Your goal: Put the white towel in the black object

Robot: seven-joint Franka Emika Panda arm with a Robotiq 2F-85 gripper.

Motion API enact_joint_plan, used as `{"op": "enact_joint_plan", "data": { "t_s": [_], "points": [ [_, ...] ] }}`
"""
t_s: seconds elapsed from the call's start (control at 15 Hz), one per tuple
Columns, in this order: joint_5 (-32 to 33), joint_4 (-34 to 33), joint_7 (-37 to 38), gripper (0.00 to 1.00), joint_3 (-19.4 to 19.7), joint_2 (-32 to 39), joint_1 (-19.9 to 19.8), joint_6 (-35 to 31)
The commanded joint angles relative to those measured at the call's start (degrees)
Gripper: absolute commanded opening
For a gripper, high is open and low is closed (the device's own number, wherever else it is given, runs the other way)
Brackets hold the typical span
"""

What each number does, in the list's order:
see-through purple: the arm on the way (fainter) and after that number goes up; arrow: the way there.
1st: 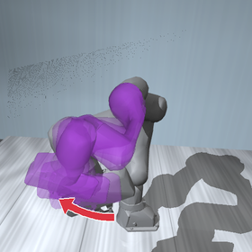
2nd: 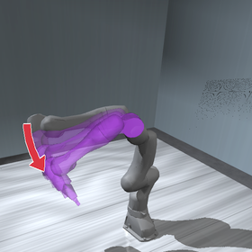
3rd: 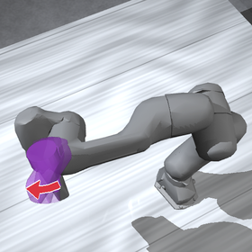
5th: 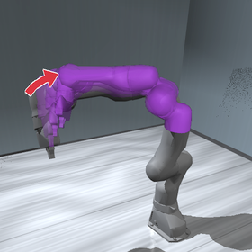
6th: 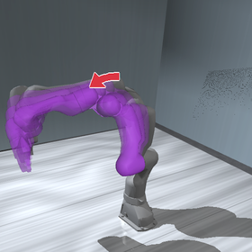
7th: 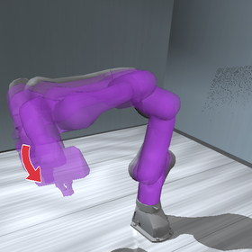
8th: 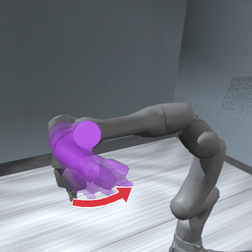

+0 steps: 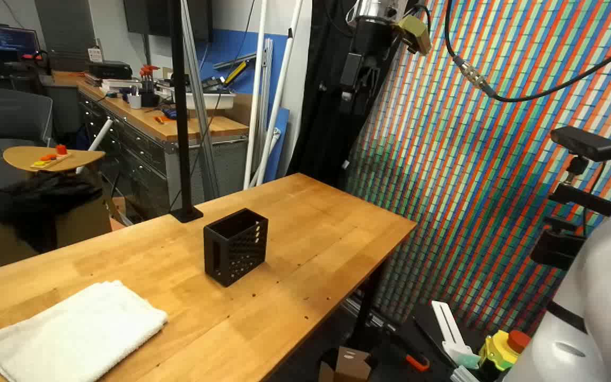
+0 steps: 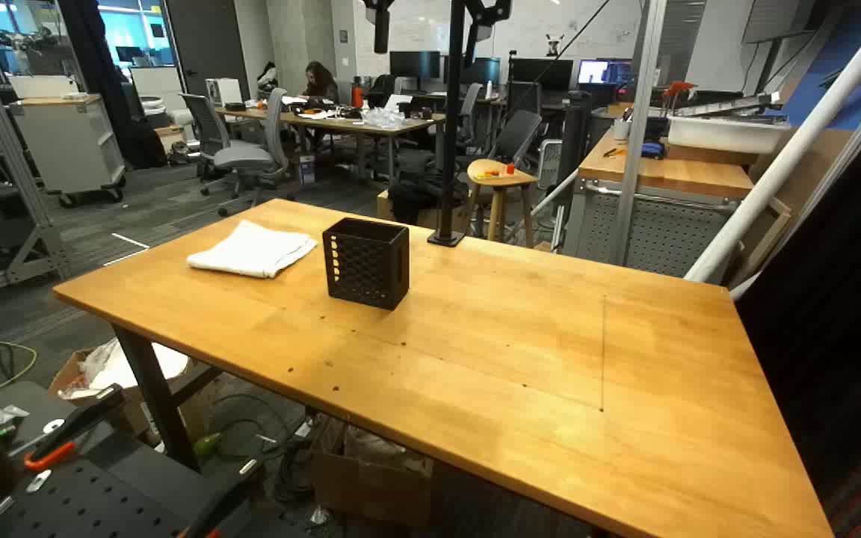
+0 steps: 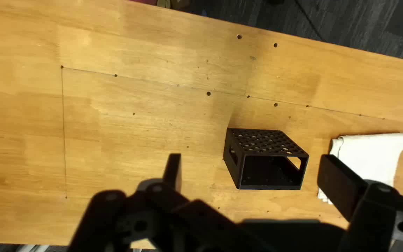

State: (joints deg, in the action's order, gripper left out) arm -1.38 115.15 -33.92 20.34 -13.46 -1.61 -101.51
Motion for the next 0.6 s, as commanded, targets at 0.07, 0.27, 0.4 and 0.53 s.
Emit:
{"op": "enact_joint_plan", "data": {
  "t_s": [0.07, 0.27, 0.4, 0.53],
  "points": [
    [-0.6, -0.7, -0.5, 1.00, -2.0, 0.1, -2.3, 0.1],
    [-0.6, -0.9, -0.5, 1.00, -2.0, -0.1, -2.3, 0.2],
    [0.5, -1.6, 0.0, 1.00, -2.9, 0.7, -2.1, 0.0],
    [1.9, -2.9, 0.7, 1.00, -4.8, 1.9, -1.9, -0.3]
  ]
}}
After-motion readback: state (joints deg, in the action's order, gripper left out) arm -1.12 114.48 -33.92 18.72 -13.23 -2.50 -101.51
